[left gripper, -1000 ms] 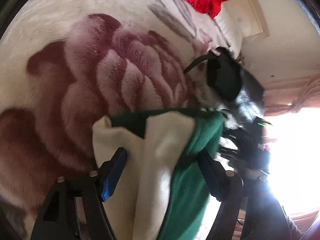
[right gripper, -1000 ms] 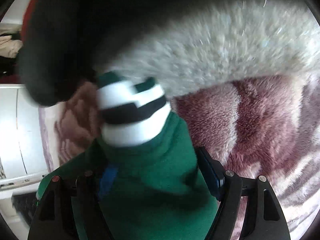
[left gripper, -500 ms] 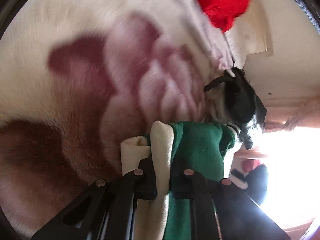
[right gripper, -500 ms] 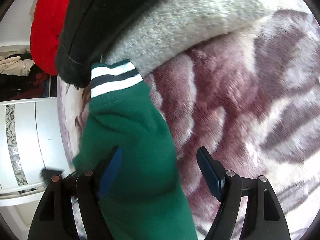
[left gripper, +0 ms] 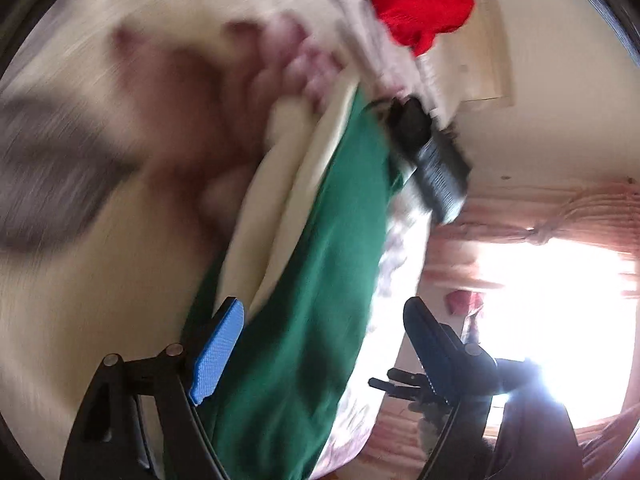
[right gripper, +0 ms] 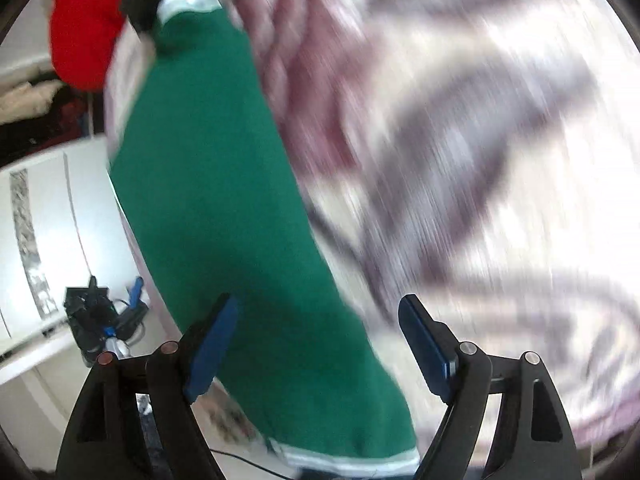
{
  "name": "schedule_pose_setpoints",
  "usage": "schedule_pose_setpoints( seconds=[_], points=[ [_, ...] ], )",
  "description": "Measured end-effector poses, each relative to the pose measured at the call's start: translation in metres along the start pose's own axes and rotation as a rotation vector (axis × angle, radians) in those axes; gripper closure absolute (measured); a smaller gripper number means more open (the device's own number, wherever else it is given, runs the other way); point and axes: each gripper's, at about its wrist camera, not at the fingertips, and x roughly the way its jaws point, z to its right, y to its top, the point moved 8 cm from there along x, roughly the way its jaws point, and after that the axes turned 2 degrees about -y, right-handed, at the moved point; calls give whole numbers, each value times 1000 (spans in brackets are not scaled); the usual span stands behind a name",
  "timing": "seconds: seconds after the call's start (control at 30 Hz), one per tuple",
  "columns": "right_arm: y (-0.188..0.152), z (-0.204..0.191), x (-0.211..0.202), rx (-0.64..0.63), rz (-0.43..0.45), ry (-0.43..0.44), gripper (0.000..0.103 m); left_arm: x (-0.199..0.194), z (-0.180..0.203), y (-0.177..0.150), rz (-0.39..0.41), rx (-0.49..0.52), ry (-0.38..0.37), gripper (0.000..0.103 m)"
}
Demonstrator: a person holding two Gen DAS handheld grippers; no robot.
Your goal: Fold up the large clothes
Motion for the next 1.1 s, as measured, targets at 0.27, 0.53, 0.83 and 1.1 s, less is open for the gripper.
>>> schedule_pose_setpoints(
  seconds=[0.27, 0.53, 0.83, 1.1],
  points=[
    [-135, 40, 87, 33, -214, -1, 19, -14, -95, -155, -97, -111, 256, 22],
    [-190, 42, 156, -114, -378, -115, 19, -10, -126, -210, -124, -110, 271, 22],
    [-83, 7, 90, -126, -130, 53, 17, 38, -125, -239, -126, -148, 127, 21],
    [55, -62, 70, -213, 80, 150, 13, 12, -110, -223, 53, -144, 130, 79]
  ],
)
